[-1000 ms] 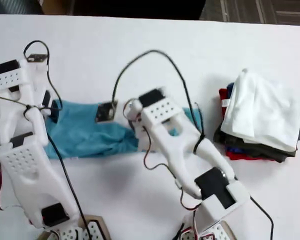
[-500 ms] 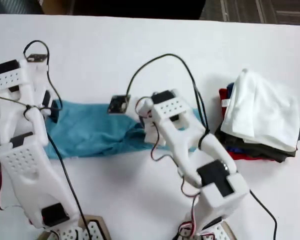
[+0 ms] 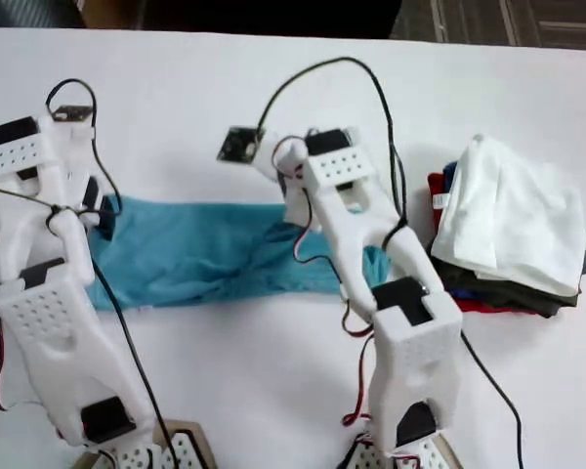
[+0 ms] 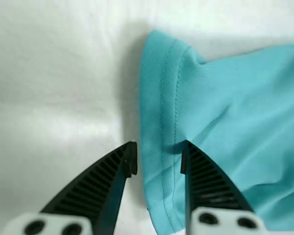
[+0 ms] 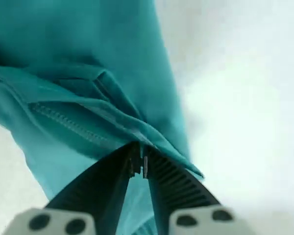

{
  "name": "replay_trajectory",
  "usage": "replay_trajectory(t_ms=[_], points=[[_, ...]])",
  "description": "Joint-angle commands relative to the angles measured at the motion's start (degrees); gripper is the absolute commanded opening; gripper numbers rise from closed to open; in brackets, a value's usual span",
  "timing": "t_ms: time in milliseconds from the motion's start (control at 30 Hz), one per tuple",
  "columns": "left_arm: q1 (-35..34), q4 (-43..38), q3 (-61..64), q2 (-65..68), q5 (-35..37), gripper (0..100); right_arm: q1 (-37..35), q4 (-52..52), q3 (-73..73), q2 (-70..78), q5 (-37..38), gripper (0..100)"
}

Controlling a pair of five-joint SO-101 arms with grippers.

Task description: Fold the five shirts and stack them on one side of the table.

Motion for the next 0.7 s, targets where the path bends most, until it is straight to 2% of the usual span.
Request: replay_trajectory(t_ms=[0,133,267,433,567,667], points=[[0.53,0.09,-2.07,-0.35,-0.09,18,1.36,5.05,-7.65,-0.4,-0.35,2.2],[0.53,0.0,-2.07,-0.35,-0.09,18,1.54,13.67,-10.9,-0.4,0.0,2.2],[0.53,-0.18,-2.15,-0.35,-0.09,18,0.92,17.54,-10.81,-0.48,0.09,2.2],[0.53,-0.18,-2.42,-0.35,-0.09,18,-2.24,16.66,-10.81,0.22,-0.09,2.2],[0.53,-0.09,-2.33,-0.35,-0.09,18,-5.41,11.65,-9.23,1.8,-0.62,2.2],[0.44,0.18,-2.42,-0.44,-0.09,18,-7.6,10.15,-9.67,5.49,-3.43,2.2]])
